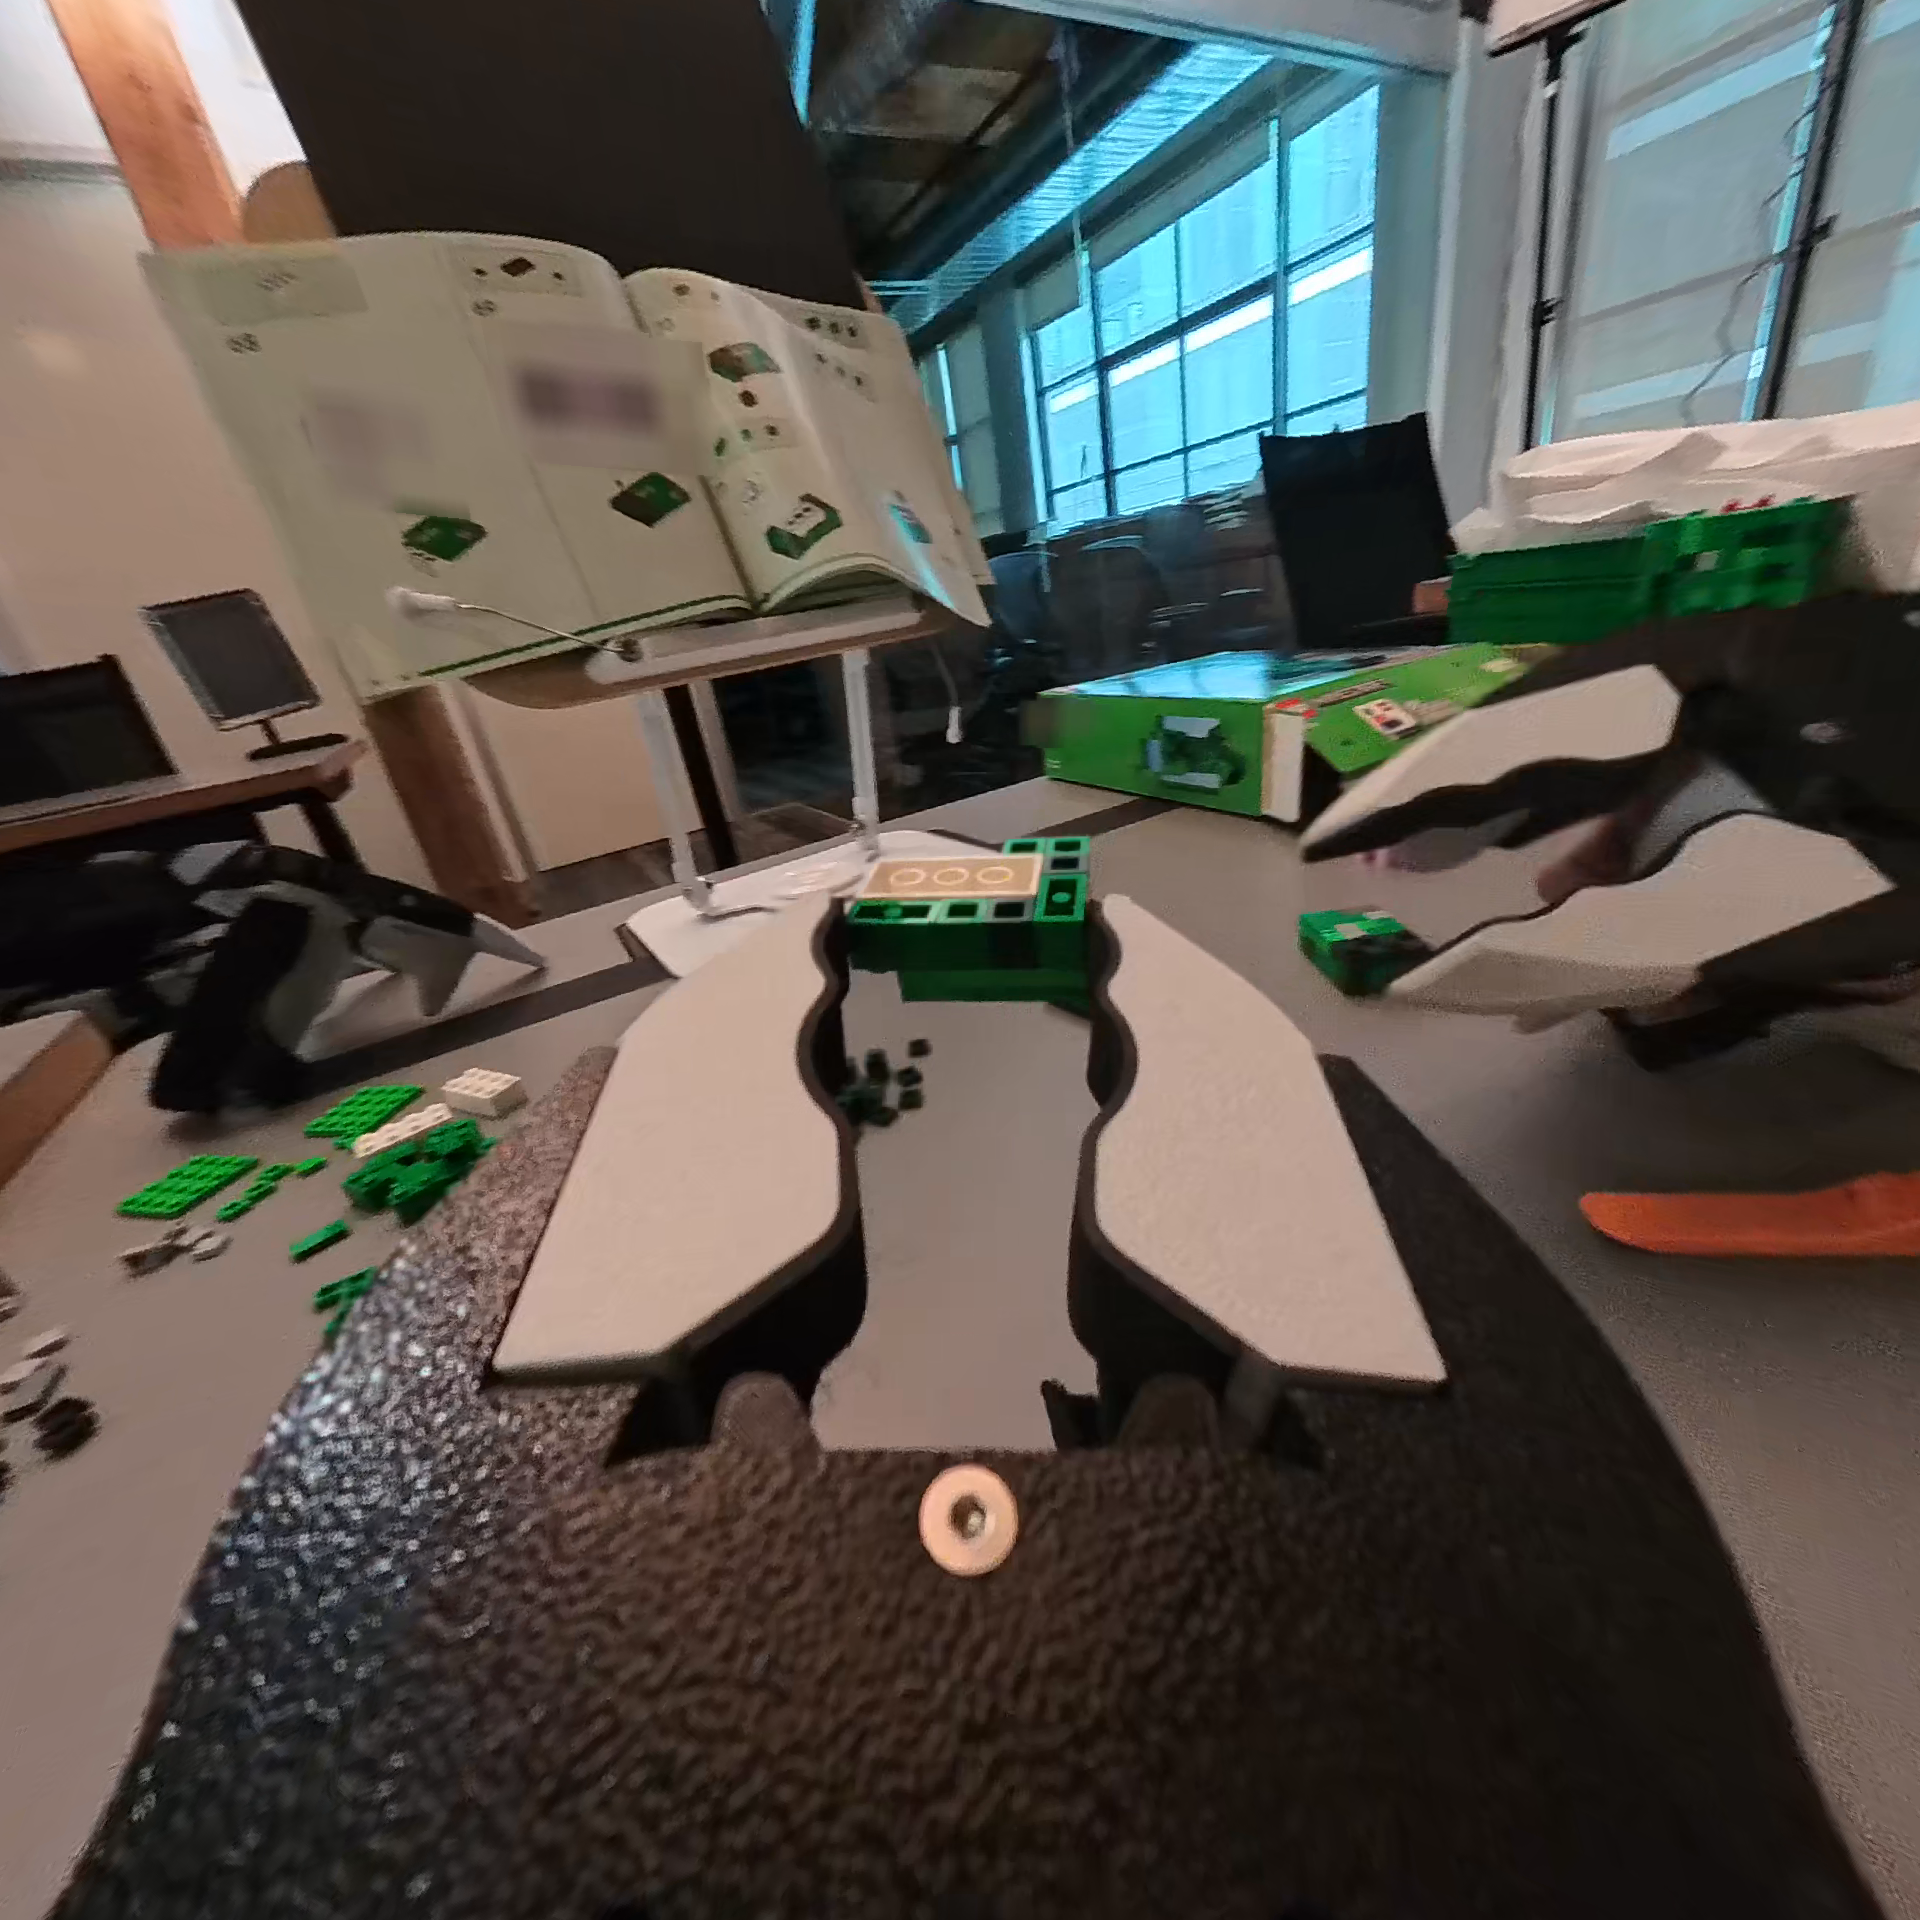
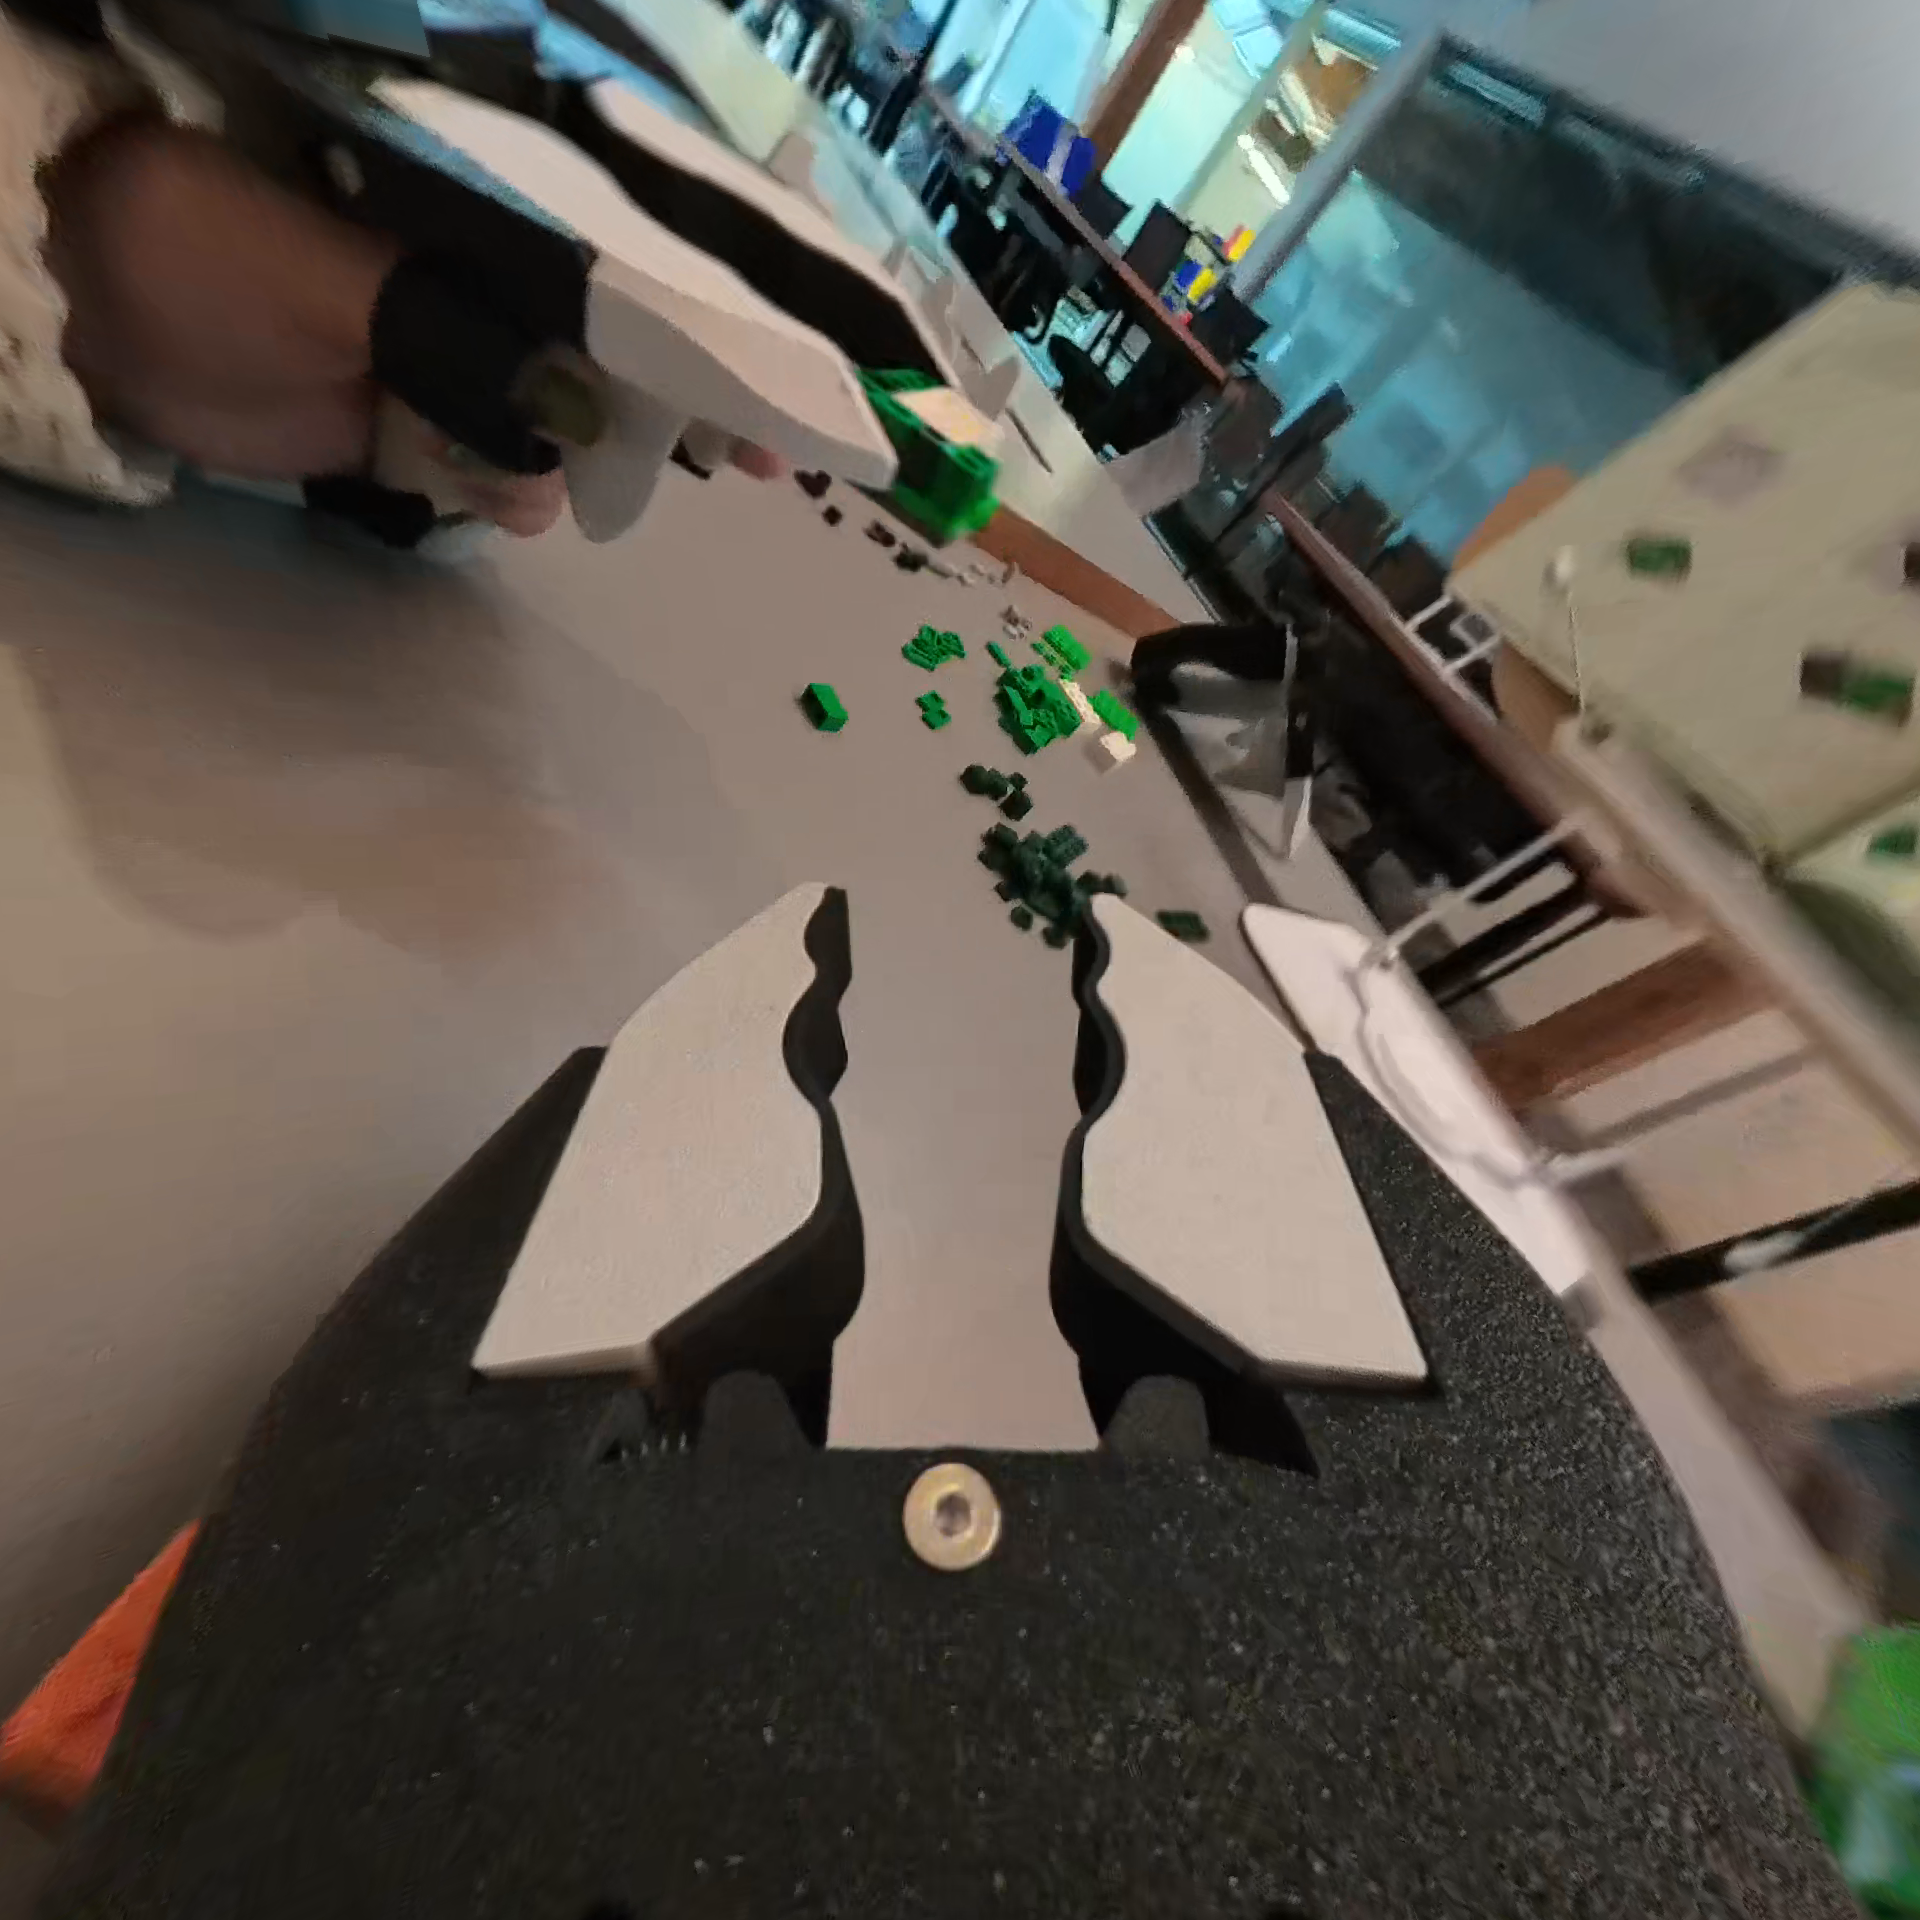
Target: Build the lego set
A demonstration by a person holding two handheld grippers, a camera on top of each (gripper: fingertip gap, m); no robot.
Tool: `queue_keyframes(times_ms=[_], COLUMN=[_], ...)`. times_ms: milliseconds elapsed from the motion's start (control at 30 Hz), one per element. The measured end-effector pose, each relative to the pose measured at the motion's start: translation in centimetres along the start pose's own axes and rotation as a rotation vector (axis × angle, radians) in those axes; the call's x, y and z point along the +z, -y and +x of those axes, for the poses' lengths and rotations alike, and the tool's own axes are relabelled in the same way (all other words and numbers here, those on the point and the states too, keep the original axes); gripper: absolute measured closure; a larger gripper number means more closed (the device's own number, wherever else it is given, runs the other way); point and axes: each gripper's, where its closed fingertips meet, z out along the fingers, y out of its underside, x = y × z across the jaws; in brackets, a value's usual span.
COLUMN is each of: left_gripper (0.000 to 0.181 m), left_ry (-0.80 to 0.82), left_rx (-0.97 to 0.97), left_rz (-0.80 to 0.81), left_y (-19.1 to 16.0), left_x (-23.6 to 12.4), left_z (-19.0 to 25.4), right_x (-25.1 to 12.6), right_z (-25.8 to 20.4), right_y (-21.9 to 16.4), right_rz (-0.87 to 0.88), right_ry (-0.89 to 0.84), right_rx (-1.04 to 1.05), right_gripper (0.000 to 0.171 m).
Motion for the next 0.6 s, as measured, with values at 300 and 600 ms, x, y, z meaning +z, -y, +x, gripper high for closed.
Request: queue_keyframes(times_ms=[300,600], left_gripper=[0.137,0.137], left_ry=[0.048,0.049], left_rx=[0.072,0.104], left_rz=[-0.033,-0.049], left_y=[-0.6,-0.9], left_x=[0.0,0.2], left_z=[-0.3,0.0], right_x=[-1.6,-1.4], right_z=[2.2,1.7], right_y=[-0.1,0.2], right_rz=[0.144,0.147], right_ry=[-0.119,-0.1], right_rx=[0.259,0.222], right_gripper=[0.144,0.146])
